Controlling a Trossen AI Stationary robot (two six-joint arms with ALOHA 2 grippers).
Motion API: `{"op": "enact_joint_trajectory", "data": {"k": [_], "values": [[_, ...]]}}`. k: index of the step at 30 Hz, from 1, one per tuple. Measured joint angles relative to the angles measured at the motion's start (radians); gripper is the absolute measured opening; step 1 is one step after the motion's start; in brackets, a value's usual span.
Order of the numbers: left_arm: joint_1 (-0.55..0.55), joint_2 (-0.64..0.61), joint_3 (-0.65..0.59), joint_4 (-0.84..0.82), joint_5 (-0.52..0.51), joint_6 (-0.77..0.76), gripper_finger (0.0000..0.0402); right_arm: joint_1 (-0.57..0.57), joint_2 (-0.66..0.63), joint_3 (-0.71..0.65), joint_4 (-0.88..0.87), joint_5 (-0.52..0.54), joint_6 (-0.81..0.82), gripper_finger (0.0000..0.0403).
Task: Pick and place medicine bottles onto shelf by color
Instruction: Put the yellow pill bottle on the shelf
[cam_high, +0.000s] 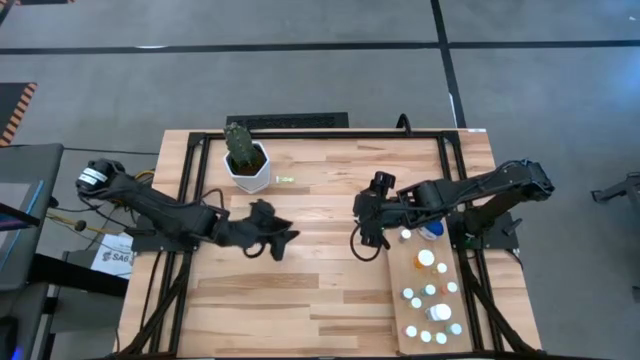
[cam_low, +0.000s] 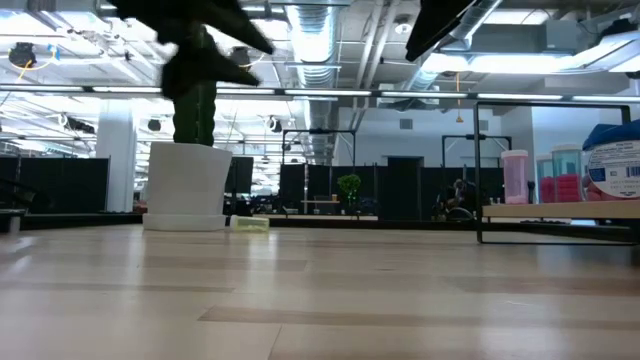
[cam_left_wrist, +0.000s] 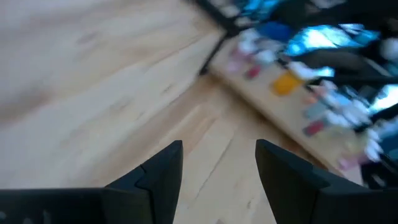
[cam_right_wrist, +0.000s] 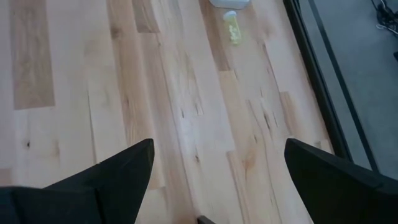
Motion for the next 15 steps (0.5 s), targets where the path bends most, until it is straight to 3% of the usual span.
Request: {"op": "enact_joint_trajectory", "data": {"k": [5, 12, 15], "values": [[0.1, 0.041, 0.001, 0.142, 0.124, 0.336, 0.0188, 0.0, 0.0, 0.0, 0.0, 0.0, 0.0, 0.0379], [0.312, 0.159, 0.003, 0.113, 0.424, 0.446, 0.0188, 0.0, 0.0, 0.0, 0.0, 0.0, 0.0, 0.0379], [0.374, 0.226, 0.041, 0.073, 0.505, 0.548, 0.0188, 0.0, 0.0, 0.0, 0.0, 0.0, 0.0, 0.0379]]}}
